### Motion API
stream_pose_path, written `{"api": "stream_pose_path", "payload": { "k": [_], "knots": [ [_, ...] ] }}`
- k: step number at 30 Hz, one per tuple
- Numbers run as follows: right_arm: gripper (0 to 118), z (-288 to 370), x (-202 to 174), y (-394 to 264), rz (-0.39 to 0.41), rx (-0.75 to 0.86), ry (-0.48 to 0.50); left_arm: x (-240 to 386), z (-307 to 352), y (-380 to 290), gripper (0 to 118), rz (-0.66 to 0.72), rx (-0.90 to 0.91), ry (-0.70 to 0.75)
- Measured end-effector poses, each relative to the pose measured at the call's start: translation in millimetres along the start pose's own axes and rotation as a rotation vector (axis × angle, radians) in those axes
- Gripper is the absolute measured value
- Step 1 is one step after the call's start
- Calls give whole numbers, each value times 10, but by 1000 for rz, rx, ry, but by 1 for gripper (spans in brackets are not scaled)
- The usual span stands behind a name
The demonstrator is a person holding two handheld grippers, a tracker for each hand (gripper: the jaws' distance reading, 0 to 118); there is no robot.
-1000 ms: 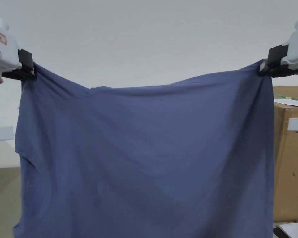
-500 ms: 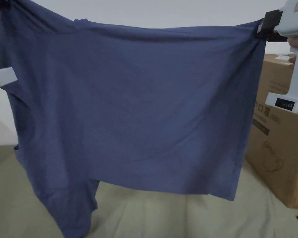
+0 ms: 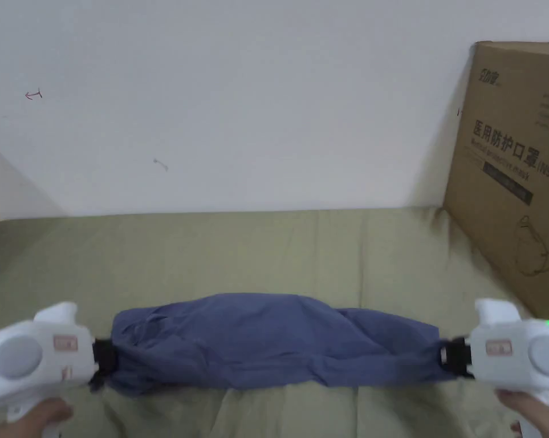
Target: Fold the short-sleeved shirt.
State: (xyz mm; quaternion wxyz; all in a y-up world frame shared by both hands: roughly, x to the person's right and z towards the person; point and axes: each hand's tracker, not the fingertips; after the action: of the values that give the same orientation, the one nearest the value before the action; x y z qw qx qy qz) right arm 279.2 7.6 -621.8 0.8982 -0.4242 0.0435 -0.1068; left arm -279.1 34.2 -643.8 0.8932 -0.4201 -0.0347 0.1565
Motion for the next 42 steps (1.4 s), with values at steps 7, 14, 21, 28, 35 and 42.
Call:
{"api": "stream_pose_path", "payload": {
  "k": [7,14,21,28,35,42],
  "knots": [
    [0,817,347,-1159,51,-104,123,-413,816,-1131,0,-5,-19,-15],
    [0,1605,509,-2061,61,-111,85,-586,1725,-1982,0,-65,-38,-2],
    [0,2039,480,-2548,95,-122,64,-730,2264,-2676,0,-68,-50,-22],
    [1,2149,459,-2748,97,-124,47,-720,2418,-2957,0,-128,-42,-25],
    [83,2120,364,-2860,141,-87,-109,-802,2215,-2959,20,-131,-152,-14],
    [115,2580,102,-2894,73,117,-37,-795,2633,-3013,112,-200,20,-37]
  ]
}}
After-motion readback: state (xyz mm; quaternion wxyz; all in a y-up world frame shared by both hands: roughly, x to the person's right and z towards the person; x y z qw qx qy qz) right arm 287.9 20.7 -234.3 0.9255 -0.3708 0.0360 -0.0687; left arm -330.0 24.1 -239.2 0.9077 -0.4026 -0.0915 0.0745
